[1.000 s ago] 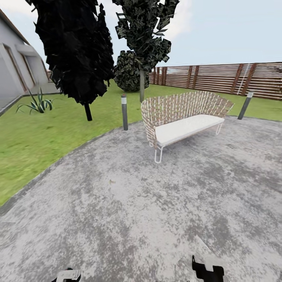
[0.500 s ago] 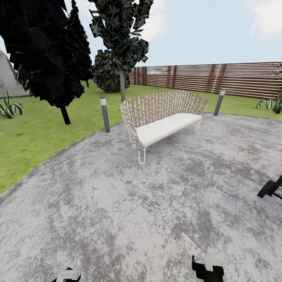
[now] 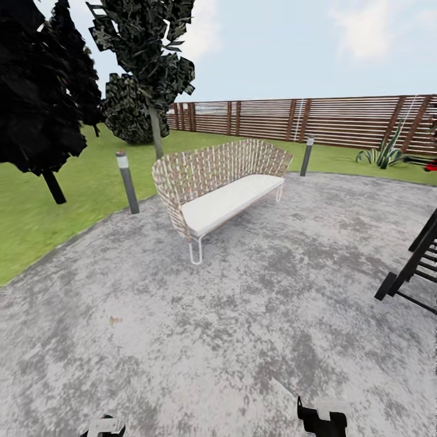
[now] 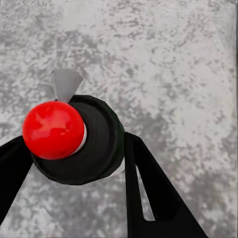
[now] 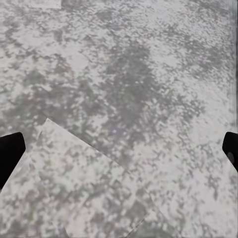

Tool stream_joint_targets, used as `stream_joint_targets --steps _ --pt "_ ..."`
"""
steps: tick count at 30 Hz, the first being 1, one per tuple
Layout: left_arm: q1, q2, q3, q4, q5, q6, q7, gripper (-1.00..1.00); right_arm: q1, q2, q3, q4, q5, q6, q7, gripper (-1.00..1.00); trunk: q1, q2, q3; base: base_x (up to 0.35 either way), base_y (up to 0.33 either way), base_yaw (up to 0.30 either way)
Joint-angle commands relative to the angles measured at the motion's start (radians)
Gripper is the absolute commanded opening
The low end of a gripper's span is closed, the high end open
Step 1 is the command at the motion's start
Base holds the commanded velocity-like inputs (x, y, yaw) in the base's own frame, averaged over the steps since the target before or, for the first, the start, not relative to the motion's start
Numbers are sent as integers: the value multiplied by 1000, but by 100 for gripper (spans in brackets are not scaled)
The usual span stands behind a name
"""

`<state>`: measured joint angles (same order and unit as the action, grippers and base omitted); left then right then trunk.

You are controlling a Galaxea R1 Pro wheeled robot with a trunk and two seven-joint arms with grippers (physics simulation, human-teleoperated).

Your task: Pick up the pesticide atomizer in the garden and spray insectifuge to fully cover both potted plants in the garden.

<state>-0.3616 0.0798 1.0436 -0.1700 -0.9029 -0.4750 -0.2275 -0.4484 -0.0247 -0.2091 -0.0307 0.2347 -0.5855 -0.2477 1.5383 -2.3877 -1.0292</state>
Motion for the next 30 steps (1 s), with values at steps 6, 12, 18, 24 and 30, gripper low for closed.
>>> stream_joint_targets --steps 6,12,18,24,30 --pt "0 0 9 0 -2 -2 -9 -100 -1 0 -6 2 11 -2 -5 100 0 0 -3 336 95 -300" --pt "0 0 9 0 -2 -2 -9 -100 -1 0 -6 2 11 -2 -5 100 0 0 -6 336 20 -284" --pt "0 0 9 6 -2 -2 -10 -100 -1 0 -6 2 11 -2 -5 100 0 0 -6 337 0 -88" --pt "0 0 9 6 -2 -2 -10 -100 -1 0 -6 2 11 -2 -5 100 0 0 -6 331 85 -252" --pt "0 0 9 6 -2 -2 -9 -100 -1 0 -6 2 11 -2 -5 100 0 0 -6 319 120 -266"
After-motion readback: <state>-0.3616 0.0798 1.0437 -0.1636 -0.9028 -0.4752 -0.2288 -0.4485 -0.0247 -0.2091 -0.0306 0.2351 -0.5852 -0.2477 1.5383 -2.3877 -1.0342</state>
